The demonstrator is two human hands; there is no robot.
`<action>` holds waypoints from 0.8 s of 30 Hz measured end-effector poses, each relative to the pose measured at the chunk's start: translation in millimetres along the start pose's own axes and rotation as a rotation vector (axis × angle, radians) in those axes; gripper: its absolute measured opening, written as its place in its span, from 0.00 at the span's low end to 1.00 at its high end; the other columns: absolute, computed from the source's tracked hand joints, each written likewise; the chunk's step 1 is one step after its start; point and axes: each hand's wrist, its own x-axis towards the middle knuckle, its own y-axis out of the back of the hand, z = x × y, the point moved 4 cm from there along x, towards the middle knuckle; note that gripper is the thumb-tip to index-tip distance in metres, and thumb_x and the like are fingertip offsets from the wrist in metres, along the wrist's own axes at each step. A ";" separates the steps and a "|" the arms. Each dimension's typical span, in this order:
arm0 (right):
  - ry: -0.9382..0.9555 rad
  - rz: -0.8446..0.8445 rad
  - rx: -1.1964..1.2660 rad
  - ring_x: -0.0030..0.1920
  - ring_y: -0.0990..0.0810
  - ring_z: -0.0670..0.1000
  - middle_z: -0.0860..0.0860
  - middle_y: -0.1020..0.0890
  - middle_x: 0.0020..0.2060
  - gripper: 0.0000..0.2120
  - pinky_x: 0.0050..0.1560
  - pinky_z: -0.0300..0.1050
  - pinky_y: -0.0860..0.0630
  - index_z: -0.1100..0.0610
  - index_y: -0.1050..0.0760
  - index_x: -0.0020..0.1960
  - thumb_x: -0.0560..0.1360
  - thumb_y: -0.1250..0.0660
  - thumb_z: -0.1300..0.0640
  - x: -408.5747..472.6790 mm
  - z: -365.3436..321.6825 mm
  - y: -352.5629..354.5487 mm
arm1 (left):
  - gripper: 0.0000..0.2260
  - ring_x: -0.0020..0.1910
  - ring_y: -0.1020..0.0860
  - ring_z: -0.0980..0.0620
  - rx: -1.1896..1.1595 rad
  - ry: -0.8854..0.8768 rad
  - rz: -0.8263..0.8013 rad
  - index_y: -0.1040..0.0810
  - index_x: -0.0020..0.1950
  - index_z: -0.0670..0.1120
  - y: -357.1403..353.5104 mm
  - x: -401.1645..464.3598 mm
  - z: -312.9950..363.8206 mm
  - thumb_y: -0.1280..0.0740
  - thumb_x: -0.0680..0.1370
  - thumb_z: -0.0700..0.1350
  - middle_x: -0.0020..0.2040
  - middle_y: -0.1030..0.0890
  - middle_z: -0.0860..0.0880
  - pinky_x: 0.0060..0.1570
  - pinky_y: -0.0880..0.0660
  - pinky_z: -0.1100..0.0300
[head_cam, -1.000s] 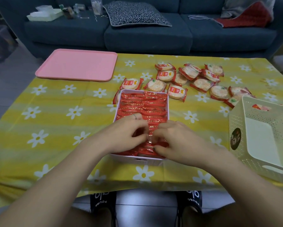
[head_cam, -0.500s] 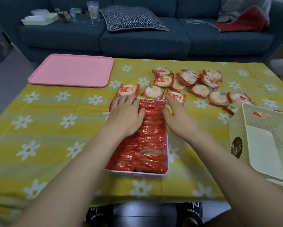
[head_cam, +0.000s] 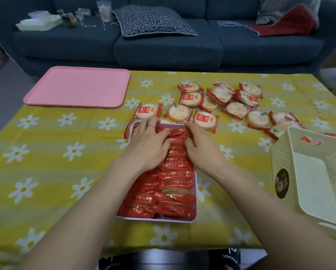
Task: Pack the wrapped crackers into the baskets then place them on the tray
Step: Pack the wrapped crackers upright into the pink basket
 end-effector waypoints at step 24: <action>0.033 0.062 -0.315 0.52 0.24 0.55 0.55 0.25 0.54 0.15 0.46 0.43 0.33 0.62 0.27 0.56 0.82 0.40 0.50 5.9 -6.2 -2.3 | 0.09 0.52 0.27 0.43 0.036 -0.036 0.241 0.24 0.48 0.46 12.0 19.4 -10.2 0.28 0.76 0.49 0.52 0.25 0.47 0.49 0.26 0.45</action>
